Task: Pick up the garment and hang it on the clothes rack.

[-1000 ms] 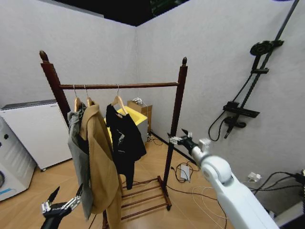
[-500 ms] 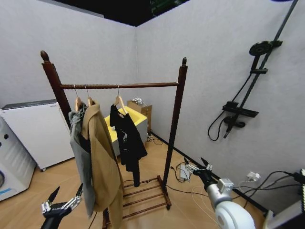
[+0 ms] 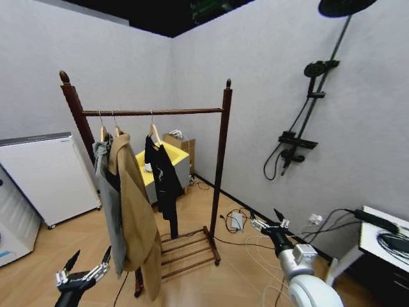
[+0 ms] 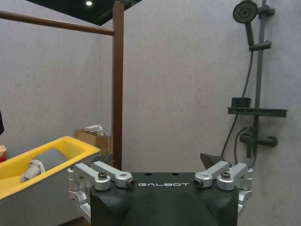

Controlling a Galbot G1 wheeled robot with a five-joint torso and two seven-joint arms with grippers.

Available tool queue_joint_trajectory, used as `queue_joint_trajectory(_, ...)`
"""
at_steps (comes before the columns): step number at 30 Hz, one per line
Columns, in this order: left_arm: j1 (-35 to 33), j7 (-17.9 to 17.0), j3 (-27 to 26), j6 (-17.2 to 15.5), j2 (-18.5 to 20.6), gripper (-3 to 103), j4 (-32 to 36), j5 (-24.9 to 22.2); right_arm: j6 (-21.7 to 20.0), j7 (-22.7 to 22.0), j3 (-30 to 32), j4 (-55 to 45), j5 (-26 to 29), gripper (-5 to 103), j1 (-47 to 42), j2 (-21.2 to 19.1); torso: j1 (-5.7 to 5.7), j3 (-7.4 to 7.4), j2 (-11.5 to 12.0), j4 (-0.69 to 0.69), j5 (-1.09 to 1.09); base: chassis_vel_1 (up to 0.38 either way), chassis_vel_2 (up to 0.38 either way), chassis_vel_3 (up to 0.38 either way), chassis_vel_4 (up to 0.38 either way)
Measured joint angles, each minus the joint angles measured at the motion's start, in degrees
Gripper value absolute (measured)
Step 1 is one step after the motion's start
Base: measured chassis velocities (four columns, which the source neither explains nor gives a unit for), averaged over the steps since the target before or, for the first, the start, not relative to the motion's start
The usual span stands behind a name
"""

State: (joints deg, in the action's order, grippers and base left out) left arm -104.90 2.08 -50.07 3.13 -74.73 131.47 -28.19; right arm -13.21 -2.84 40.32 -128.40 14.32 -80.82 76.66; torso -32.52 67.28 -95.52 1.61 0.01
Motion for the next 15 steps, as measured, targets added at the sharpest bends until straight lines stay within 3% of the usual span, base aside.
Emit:
queue_joint_trajectory(6,0.00,0.00,0.00,0.00,0.00,100,0.00,0.00,1.65,1.10,0.39,0.22,-0.80,100,-1.47,0.24,-0.02,0.01,0.02,0.02,-0.01,-0.061,-0.145,-0.145,-0.036)
queue_joint_trajectory(15,0.02,0.00,0.00,0.00,0.00,100,0.00,0.00,2.38,1.52,1.14,-0.09,-0.61,100,-2.36,0.31,-0.13,0.04,0.07,0.01,-0.01,-0.158,-0.066,-0.068,-0.186)
